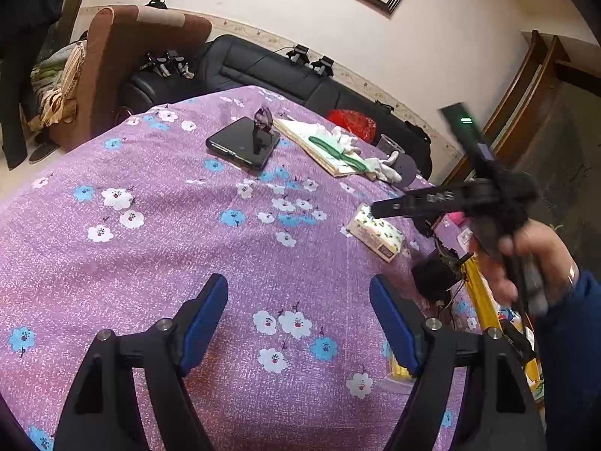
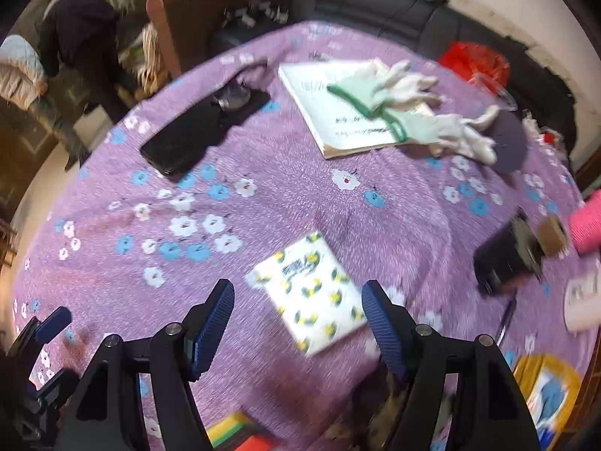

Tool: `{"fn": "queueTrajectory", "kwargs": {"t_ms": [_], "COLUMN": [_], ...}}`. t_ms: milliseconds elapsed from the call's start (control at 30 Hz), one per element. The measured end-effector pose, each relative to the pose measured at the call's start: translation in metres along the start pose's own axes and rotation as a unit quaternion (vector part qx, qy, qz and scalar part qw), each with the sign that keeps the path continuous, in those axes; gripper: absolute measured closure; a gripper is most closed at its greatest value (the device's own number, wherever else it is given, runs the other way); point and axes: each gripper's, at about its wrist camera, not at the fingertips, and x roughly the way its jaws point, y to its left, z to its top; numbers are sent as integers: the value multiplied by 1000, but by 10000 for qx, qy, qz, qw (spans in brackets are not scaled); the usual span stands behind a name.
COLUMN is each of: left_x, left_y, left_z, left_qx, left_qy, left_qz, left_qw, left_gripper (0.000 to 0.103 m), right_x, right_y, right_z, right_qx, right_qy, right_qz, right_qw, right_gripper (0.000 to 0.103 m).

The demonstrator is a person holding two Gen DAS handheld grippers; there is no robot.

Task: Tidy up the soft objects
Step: 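Move right tool to floral tissue pack and grasp it, then lift floral tissue pack with right tool while left tool moves to sponge pack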

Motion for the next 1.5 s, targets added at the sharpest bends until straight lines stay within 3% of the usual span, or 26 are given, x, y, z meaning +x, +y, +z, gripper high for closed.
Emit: {"fn": "queueTrajectory", "kwargs": {"t_ms": [300,367,400,433,533,733,900,1000,1167,1333,1400,1500], "left_x": [-3,-3,-3,-3,-3,-4,-4,-4,-4,-4,-3,-1], "left_y": [-2,-2,-1,-1,-1,0,0,0,1,1,1,0], "left_z": [1,0,0,0,1,0,1,0,0,0,0,0], "left_qx": [30,25,20,15,9,-4,-4,2,-8,-30,-23,-1], "left_qy": [-78,-68,-69,-74,-70,-92,-104,-110,-101,-74,-51,2], "left_qz": [19,24,21,19,25,25,21,22,29,46,54,65], "left_qw": [10000,10000,10000,10000,10000,10000,9999,9999,9999,10000,10000,10000], "left_gripper": [26,26,26,26,26,26,26,26,26,26,26,26], "right_x": [44,47,45,44,31,-38,-89,-104,-80,-63,-66,-68], "right_y": [20,22,22,23,34,63,58,35,11,-3,-3,-3], "right_z": [13,13,12,11,4,-42,-117,-165,-212,-222,-224,-230], "right_qx": [-955,-991,-970,-929,-883,-480,127,731,1462,1703,1608,1513], "right_qy": [976,1000,977,974,678,-396,-1070,-1088,-755,-1036,-1139,-1175], "right_qz": [-567,-606,-566,-481,-686,168,500,502,344,119,-143,-8], "right_qw": [9890,9882,9889,9897,9914,9979,9929,9901,9858,9799,9803,9815], "right_gripper": [28,29,40,42,45,46,45,45,45,42,34,29]}}
